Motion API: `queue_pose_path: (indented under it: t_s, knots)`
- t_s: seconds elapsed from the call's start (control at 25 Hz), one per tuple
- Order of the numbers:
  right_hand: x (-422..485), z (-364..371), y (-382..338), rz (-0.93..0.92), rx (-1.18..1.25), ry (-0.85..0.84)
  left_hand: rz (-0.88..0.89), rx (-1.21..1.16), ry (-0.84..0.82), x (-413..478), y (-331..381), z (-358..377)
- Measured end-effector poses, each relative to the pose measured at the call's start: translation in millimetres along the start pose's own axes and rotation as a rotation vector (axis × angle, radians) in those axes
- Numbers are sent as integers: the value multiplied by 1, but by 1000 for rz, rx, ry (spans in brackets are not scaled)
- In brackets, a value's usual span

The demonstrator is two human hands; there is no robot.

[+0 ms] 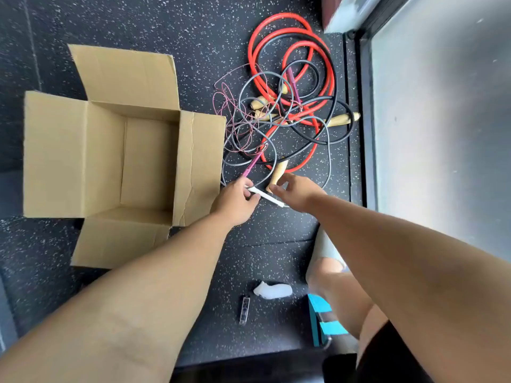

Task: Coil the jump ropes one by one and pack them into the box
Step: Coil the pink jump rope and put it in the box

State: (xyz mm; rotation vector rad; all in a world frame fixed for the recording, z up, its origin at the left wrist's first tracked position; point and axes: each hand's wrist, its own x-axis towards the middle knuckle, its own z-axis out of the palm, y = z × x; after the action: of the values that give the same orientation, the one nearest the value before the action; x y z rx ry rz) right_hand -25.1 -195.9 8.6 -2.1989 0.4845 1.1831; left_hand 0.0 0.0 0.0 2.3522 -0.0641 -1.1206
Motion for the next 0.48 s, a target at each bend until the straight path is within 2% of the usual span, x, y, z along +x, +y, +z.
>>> queue_pose_path:
  t_s: [0.16,0.32,0.48]
  knots:
    - [60,21,5,-29,-49,63,7,19,59,55,-19,21]
    - [116,29,-4,-130,-129,257,37,25,95,102,-33,28]
    - [154,35,-23,-35,-301,290,80,4,146,120,-44,25]
